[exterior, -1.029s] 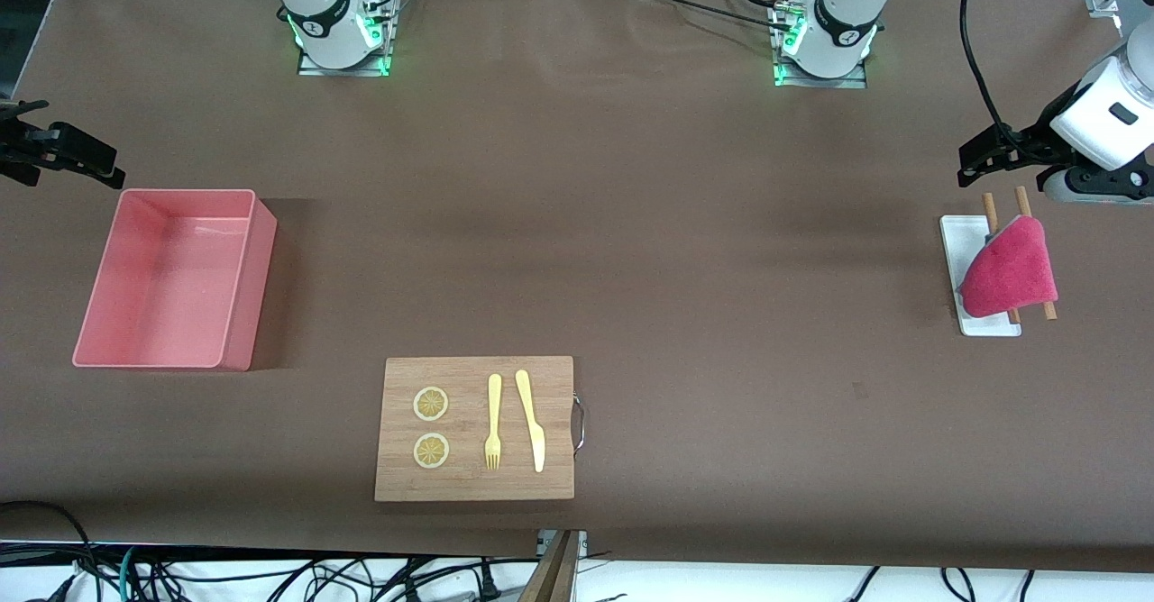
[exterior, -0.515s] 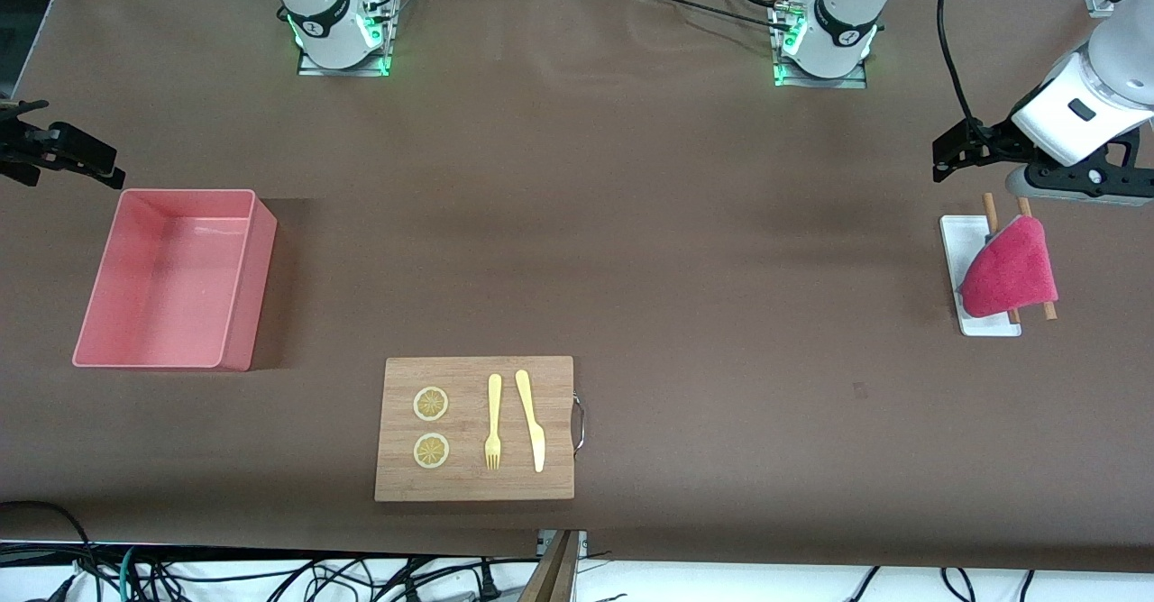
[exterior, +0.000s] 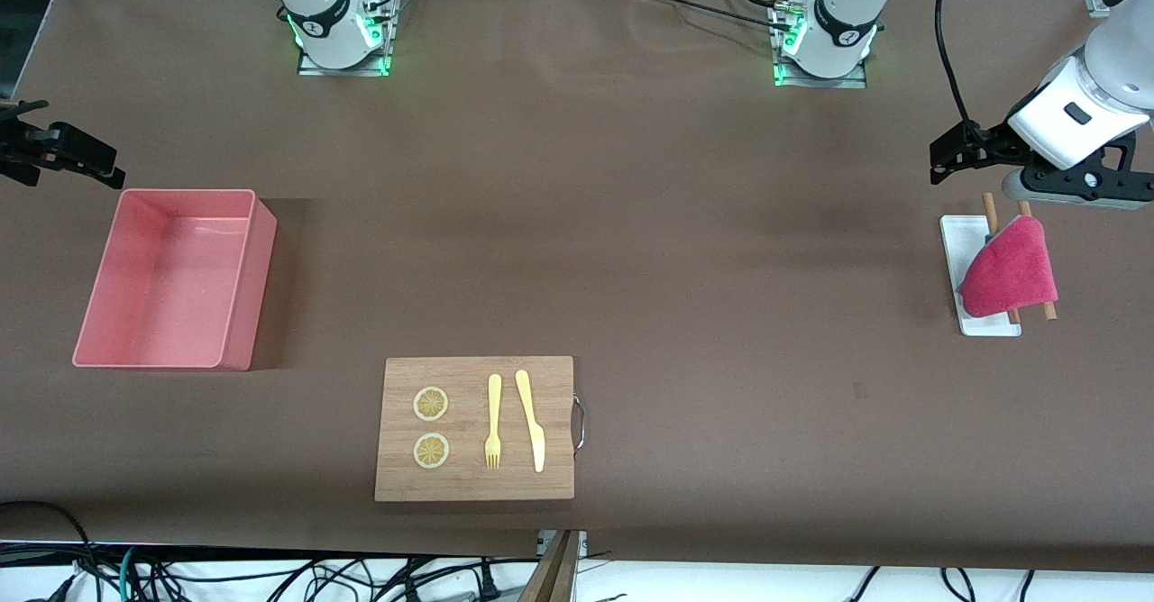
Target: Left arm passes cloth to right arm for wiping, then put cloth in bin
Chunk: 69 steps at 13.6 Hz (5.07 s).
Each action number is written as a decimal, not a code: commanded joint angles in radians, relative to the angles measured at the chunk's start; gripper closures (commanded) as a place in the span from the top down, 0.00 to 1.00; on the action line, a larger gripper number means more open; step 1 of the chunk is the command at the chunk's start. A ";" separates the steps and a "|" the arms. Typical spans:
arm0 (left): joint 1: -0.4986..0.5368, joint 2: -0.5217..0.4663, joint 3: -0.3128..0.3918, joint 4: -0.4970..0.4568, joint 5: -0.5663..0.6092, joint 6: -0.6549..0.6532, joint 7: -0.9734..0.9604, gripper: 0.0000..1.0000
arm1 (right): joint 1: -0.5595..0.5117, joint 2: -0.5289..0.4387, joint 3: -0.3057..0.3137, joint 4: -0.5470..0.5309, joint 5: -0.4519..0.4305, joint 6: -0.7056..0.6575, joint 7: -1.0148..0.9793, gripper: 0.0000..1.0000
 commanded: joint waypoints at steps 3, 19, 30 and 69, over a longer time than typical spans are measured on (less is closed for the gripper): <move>0.009 0.015 0.002 0.032 -0.008 -0.054 0.015 1.00 | -0.001 0.007 0.001 0.021 0.006 -0.002 -0.014 1.00; 0.026 0.018 0.010 0.013 0.004 -0.080 0.019 1.00 | -0.004 0.007 -0.002 0.029 0.003 -0.002 -0.014 1.00; 0.167 0.042 0.010 -0.390 0.372 0.159 0.167 1.00 | -0.001 0.009 0.000 0.029 0.003 -0.002 -0.011 1.00; 0.347 0.211 -0.021 -0.551 0.704 0.545 0.171 0.52 | -0.001 0.069 0.000 -0.026 -0.037 0.076 -0.008 1.00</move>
